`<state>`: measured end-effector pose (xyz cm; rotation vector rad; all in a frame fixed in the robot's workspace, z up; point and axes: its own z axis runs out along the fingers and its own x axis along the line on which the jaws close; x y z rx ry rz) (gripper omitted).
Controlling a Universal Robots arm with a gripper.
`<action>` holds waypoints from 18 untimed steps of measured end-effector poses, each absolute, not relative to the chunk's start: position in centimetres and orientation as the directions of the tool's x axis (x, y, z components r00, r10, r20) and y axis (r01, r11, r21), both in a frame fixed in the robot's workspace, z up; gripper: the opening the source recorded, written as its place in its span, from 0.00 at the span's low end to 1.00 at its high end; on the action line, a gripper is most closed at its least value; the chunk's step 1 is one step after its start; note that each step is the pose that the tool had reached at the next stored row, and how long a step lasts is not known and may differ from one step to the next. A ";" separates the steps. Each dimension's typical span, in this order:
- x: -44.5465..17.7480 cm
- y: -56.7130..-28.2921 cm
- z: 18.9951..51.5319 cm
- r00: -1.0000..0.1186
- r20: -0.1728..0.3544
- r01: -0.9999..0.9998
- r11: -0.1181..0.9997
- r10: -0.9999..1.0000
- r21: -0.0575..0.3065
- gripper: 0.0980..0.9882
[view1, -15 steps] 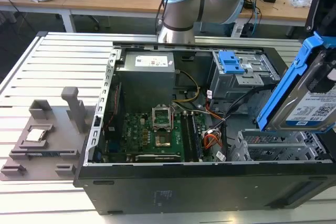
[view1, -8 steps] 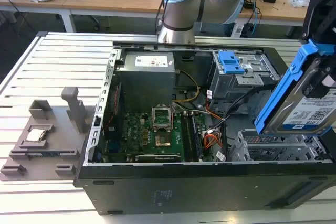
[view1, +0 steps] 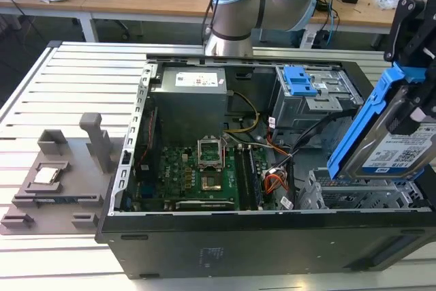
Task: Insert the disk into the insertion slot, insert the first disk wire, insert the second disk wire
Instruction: 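Insert the disk into the insertion slot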
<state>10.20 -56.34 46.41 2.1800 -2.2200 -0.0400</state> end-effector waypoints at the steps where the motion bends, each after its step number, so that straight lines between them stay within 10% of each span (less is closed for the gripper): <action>1: 10.2 -56.3 46.2 -0.018 0.003 -0.999 0.018 -1.000 0.039 0.30; 18: 10.4 -55.0 43.5 -0.014 0.003 -0.999 0.014 -1.000 0.039 0.30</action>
